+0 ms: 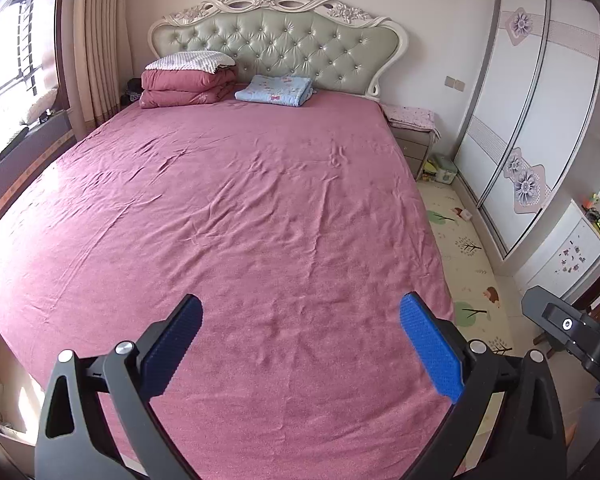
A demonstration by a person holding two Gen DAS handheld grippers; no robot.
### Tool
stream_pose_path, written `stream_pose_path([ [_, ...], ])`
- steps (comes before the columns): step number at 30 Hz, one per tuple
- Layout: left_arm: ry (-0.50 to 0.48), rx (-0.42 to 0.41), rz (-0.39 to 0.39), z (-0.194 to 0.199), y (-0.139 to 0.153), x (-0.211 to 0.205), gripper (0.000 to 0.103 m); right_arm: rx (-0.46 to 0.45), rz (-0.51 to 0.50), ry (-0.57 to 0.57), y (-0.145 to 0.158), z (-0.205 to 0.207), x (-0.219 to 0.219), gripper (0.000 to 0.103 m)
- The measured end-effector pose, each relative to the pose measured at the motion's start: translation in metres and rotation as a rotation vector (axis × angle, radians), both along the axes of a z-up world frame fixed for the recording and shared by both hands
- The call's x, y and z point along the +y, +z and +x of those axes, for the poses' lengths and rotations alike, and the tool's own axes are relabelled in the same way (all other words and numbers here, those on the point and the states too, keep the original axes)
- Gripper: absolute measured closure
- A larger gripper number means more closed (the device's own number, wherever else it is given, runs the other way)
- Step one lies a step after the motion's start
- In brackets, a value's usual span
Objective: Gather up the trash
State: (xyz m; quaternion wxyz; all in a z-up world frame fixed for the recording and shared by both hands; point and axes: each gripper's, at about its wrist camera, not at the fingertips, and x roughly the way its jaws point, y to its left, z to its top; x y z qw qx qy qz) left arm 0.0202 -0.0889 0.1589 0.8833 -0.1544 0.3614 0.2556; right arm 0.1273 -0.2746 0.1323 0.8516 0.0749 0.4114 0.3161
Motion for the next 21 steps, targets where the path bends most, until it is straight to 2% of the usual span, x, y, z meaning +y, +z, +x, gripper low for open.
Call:
stream_pose_path([
  [5, 0.012, -0.029, -0.009, -0.008, 0.004, 0.004, 0.004, -0.034, 0.005, 0.062, 0.005, -0.008, 0.009, 0.009],
  [12, 0.071, 0.048, -0.020, -0.013, -0.006, 0.011, 0.004, -0.003, 0.001, 0.087, 0.000, -0.009, 0.011, 0.009],
  [21, 0.039, 0.014, -0.028, -0.018, -0.002, 0.009, 0.004, -0.006, 0.004, 0.077, 0.002, -0.014, 0.010, 0.009],
])
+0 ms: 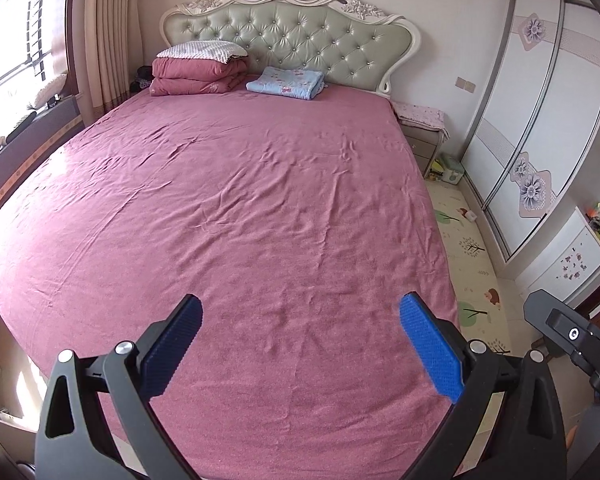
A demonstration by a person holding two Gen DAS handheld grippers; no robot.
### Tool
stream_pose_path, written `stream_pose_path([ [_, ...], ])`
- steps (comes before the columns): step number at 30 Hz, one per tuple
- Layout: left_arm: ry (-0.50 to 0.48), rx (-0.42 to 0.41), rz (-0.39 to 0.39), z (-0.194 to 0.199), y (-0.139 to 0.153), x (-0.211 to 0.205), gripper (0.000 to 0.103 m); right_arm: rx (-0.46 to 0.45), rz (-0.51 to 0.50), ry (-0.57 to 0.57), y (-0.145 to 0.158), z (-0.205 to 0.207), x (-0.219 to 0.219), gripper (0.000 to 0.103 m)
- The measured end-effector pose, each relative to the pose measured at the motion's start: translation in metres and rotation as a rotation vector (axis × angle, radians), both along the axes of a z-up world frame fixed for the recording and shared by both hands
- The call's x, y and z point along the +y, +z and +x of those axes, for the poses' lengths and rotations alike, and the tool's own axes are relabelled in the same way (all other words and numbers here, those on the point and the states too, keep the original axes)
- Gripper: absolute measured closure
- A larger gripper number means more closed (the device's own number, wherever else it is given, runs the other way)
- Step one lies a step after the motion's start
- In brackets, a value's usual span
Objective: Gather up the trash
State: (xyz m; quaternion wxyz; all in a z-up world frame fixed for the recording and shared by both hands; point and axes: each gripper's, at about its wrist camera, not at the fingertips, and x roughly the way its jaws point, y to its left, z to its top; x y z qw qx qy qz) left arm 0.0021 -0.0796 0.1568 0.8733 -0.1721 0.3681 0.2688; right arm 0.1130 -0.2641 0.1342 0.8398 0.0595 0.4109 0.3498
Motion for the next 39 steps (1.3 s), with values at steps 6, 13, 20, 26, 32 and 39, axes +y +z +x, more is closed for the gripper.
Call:
stream_pose_path([
  [6, 0.009, 0.003, -0.005, 0.000, -0.001, 0.002, 0.004, -0.010, 0.004, 0.009, 0.002, -0.002, 0.001, 0.009],
  [13, 0.025, 0.009, -0.023, 0.000, -0.004, 0.004, 0.004, -0.007, 0.007, 0.001, 0.002, -0.001, -0.002, 0.009],
  [20, 0.030, 0.014, -0.018, 0.001, -0.004, 0.003, 0.004, -0.004, 0.004, 0.002, 0.002, 0.000, -0.002, 0.009],
  [26, 0.029, 0.021, -0.016, 0.001, -0.007, 0.002, 0.004, 0.007, 0.007, -0.007, 0.002, 0.002, -0.002, 0.009],
  [32, 0.028, 0.024, -0.018, 0.001, -0.008, 0.002, 0.004, 0.008, 0.004, -0.002, 0.001, 0.002, -0.001, 0.009],
  [39, 0.030, 0.029, -0.042, 0.001, -0.013, 0.005, 0.004, 0.015, 0.002, 0.003, -0.002, 0.002, -0.001, 0.009],
])
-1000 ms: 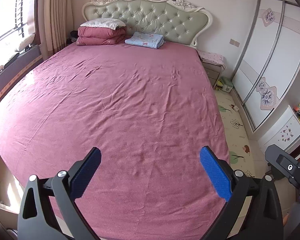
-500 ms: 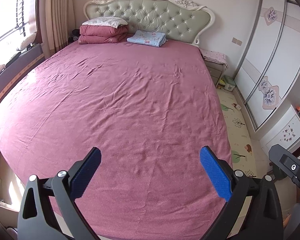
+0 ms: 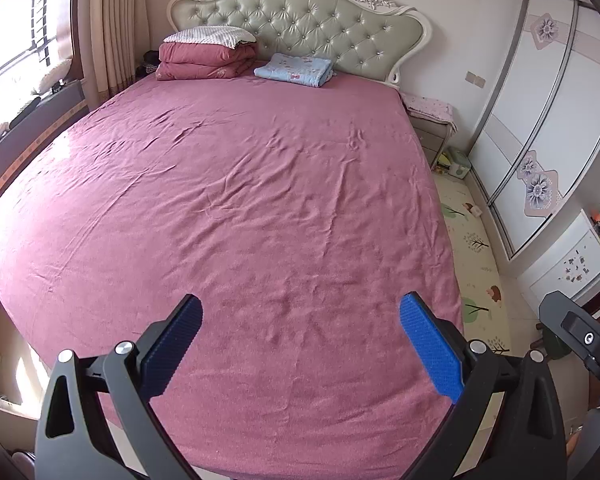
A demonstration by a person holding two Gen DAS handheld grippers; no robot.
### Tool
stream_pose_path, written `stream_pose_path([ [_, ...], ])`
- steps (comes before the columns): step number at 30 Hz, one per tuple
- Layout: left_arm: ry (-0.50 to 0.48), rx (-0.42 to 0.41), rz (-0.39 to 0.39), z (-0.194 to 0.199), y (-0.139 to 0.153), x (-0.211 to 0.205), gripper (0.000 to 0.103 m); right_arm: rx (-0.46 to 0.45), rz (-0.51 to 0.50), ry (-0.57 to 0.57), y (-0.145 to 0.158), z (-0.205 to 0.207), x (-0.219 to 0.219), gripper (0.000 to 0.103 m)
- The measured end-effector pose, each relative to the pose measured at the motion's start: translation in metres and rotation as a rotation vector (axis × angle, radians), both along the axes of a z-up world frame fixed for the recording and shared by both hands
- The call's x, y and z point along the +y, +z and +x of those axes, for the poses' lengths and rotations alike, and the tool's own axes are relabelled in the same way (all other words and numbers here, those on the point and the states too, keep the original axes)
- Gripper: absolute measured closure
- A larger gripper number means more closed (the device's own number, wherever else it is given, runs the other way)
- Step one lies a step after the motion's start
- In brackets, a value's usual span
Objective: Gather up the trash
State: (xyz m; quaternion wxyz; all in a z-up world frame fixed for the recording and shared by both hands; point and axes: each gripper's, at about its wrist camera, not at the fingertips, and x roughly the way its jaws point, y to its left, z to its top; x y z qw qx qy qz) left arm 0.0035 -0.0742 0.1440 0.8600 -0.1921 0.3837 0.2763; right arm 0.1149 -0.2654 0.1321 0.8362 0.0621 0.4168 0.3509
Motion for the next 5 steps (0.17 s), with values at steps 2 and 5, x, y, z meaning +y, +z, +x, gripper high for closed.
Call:
stream_pose_path([
  [2, 0.000, 0.002, 0.003, 0.0002, 0.0000, 0.0002, 0.004, -0.001, 0.000, 0.001, -0.0001, 0.0004, -0.0001, 0.009],
  [5, 0.003, 0.001, 0.005, -0.0006, 0.0005, 0.0002, 0.004, -0.004, 0.000, 0.001, 0.0000, 0.0010, -0.0003, 0.009],
])
